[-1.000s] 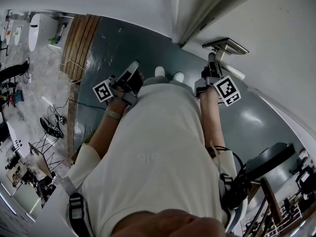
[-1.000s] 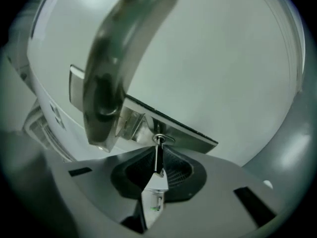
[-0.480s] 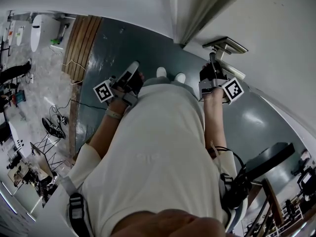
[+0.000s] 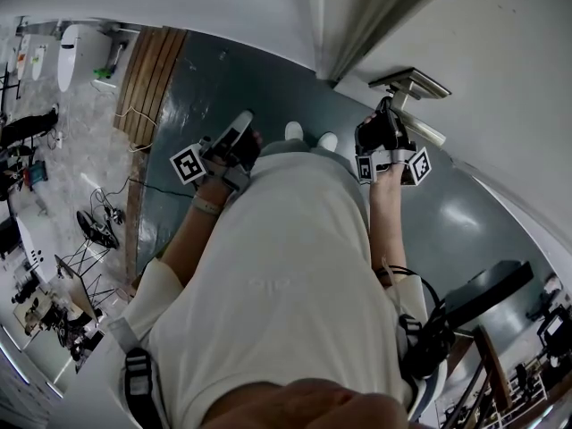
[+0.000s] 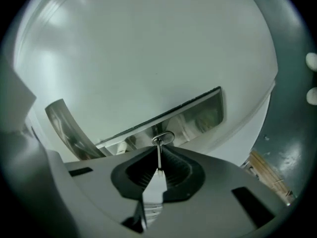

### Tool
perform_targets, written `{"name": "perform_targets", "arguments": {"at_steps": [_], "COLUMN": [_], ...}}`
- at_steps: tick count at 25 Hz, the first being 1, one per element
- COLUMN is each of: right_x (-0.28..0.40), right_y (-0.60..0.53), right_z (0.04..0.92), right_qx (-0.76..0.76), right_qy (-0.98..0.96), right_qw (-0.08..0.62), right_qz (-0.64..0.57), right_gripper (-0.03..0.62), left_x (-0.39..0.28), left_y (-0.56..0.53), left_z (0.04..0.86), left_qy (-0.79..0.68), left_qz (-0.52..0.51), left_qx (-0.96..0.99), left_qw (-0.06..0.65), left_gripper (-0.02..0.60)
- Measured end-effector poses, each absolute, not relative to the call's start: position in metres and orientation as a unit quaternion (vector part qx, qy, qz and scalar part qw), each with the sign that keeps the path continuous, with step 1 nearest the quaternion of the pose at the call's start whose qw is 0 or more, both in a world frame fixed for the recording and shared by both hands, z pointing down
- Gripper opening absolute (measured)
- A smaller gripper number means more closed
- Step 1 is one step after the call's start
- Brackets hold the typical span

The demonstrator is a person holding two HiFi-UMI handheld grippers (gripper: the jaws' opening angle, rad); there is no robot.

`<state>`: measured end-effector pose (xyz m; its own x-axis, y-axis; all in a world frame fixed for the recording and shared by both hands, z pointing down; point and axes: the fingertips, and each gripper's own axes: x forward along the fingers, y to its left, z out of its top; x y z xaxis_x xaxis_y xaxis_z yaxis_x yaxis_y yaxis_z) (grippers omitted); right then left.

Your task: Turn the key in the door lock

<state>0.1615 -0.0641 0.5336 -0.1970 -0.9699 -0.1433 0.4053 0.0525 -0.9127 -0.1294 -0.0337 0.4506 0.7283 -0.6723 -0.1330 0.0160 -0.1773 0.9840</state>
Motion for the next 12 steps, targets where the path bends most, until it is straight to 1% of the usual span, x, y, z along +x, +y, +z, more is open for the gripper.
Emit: {"name": "perform_targets", "arguments": {"at_steps": [2, 4, 12], "right_x": [0.1626, 0.164, 0.1676], "right_y": [-0.0638, -0.0637, -0.065], "right_z": [0.5359, 0.5379, 0.5382], "right_qx": [-0.265, -0.245, -0.234], "right_qy": [0.45, 0.442, 0.454], "right_qw": [0.597, 0.616, 0.618], "right_qz": [-0.609, -0.604, -0.598], "right_gripper": [0.041, 0.041, 0.041], "left_x": [-0.1298, -0.1289, -0.1264], "left_y": [-0.0339, -0.0341, -0.034], "left_z": [0.4509, 0.4511, 0.4543], "left_qy": [-0.231, -0.23, -0.227], "left_qz": [-0.288, -0.286, -0.285], "left_qx": [0.711, 0.711, 0.709], "left_qw": [0.599, 0.6, 0.604], "left_gripper": [0.008, 0.008, 0.008]}}
